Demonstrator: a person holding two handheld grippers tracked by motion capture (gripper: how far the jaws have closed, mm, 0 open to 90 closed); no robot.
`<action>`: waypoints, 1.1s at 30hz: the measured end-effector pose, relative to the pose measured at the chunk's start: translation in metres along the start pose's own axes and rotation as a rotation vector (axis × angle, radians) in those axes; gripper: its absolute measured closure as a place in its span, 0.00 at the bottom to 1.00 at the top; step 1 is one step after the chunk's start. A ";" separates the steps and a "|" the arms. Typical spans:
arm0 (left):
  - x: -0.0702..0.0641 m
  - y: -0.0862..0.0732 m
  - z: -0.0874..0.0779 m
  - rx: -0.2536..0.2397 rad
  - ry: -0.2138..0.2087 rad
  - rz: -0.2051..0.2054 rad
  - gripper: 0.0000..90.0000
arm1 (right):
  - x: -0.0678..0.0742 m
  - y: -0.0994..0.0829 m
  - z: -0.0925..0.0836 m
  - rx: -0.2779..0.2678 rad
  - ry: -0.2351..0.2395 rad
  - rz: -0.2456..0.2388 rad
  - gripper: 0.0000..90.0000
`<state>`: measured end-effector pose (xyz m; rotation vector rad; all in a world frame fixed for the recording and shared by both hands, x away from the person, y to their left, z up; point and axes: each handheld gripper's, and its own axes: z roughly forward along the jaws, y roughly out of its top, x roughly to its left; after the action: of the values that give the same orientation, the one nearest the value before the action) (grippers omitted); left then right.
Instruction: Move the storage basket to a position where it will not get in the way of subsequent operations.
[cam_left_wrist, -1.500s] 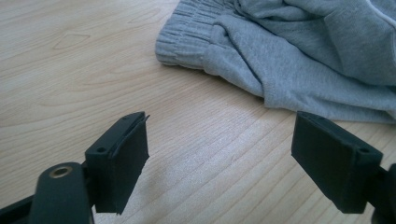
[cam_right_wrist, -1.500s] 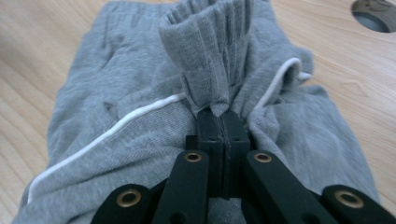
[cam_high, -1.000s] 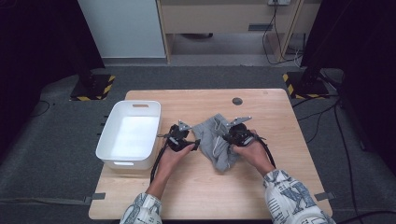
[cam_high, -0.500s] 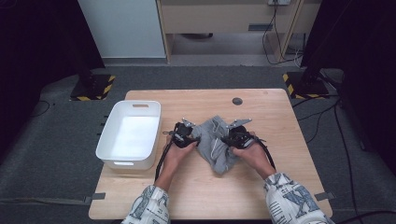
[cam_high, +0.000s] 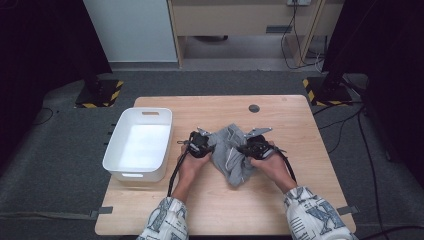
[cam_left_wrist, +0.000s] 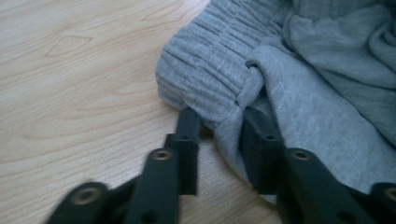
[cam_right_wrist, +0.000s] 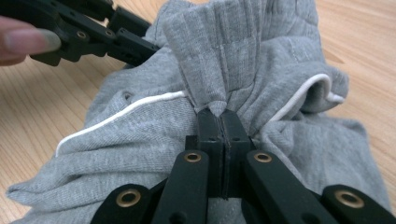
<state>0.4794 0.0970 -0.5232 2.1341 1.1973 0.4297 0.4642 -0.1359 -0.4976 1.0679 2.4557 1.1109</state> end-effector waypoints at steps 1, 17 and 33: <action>0.001 0.001 0.000 0.002 -0.005 0.002 0.83 | 0.000 0.001 0.000 -0.005 0.000 0.001 1.00; -0.013 0.028 -0.036 -0.141 -0.007 0.070 0.94 | -0.006 0.018 -0.028 -0.094 -0.010 0.028 1.00; -0.021 0.054 -0.063 -0.174 -0.036 0.104 0.94 | -0.019 0.035 -0.051 -0.148 -0.025 0.046 1.00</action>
<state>0.4674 0.0822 -0.4398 2.0509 0.9951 0.5198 0.4714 -0.1619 -0.4384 1.0909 2.2999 1.2626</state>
